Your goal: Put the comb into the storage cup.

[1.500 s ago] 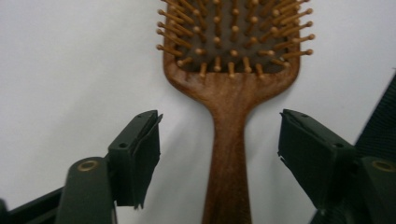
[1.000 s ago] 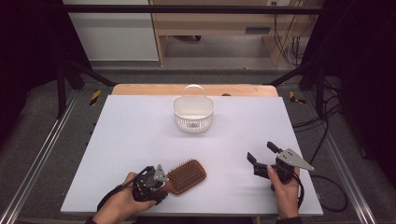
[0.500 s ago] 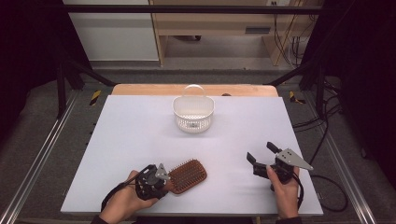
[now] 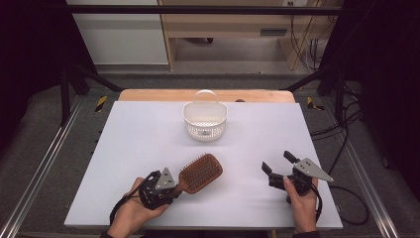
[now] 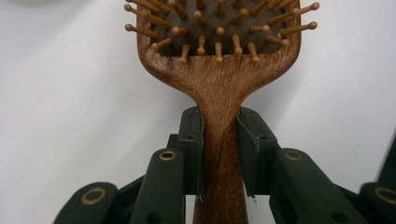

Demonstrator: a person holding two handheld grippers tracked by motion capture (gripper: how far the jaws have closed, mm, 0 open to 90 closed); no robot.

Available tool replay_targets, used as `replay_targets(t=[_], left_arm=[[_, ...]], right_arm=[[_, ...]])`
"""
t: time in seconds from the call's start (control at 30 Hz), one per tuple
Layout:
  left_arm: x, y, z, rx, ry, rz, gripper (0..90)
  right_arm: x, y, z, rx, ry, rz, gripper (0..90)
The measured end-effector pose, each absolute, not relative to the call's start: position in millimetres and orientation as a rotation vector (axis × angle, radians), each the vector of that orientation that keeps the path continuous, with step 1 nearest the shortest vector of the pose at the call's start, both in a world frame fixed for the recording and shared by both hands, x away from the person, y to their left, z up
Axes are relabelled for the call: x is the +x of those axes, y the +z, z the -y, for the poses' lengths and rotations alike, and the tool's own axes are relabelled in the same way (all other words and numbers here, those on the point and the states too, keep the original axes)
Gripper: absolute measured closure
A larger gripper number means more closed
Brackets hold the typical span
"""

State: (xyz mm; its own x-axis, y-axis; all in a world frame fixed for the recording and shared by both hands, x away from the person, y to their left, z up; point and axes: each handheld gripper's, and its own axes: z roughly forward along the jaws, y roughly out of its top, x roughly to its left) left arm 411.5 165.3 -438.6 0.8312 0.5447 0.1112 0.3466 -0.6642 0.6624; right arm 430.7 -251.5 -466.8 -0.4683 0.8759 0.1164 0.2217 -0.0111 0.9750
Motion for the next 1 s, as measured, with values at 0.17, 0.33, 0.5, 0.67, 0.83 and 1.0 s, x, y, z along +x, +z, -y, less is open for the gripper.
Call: replay_targets(t=[0.17,0.33,0.5,0.67,0.83,1.0], left_arm=[[417.2,-437.4,-156.6,2.232,0.472,-0.657,72.1],[420.0,-439.3,-155.0,2.177,0.529,-0.643,72.1],[417.4,-444.2,-161.3,2.119,0.550,-0.659,72.1],[412.4,-444.9,-165.6,2.071,0.597,-0.643,72.1],[408.7,-442.3,-167.2,2.011,0.608,-0.631,72.1],[407.5,-446.1,-171.9,1.965,0.624,-0.639,72.1]], right_arm=[[429.4,-463.3,248.7,1.175,1.606,-1.694,3.8],[428.0,-457.3,232.5,1.172,1.671,-1.689,3.3],[427.0,-452.4,212.0,1.178,1.704,-1.688,4.2],[424.9,-449.2,187.1,1.184,1.759,-1.719,4.3],[420.3,-444.5,160.9,1.133,1.764,-1.796,4.0],[417.1,-439.7,143.8,1.094,1.747,-1.861,4.8]])
